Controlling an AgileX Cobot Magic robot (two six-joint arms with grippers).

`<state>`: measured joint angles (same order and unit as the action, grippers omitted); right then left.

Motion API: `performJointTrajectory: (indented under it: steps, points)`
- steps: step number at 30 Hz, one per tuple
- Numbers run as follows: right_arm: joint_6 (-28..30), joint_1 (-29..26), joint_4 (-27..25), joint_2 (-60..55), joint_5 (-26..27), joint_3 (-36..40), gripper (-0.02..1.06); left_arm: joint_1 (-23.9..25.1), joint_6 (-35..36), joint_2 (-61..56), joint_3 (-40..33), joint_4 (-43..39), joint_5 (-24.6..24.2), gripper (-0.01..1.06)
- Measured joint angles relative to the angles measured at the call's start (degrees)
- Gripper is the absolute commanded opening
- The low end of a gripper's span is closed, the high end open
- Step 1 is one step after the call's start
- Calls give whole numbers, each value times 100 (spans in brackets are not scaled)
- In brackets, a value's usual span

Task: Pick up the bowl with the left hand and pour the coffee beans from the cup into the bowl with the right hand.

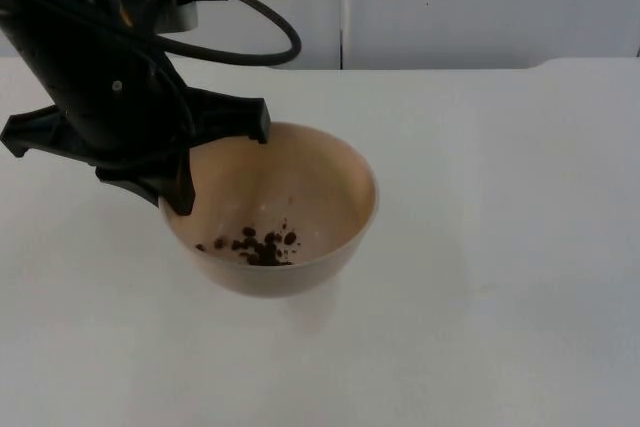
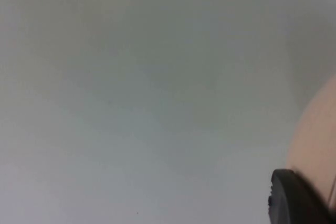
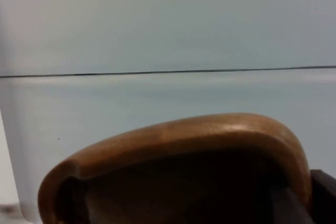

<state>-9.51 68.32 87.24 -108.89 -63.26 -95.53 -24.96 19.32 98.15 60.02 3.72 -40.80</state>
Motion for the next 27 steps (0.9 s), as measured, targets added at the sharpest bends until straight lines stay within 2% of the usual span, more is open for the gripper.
performJointTrajectory:
  steps: [27]
  points:
    - [-144, 0, -16, 0, 0, 12, 0, 0, 0, 0, 0, 0, 0, 0]
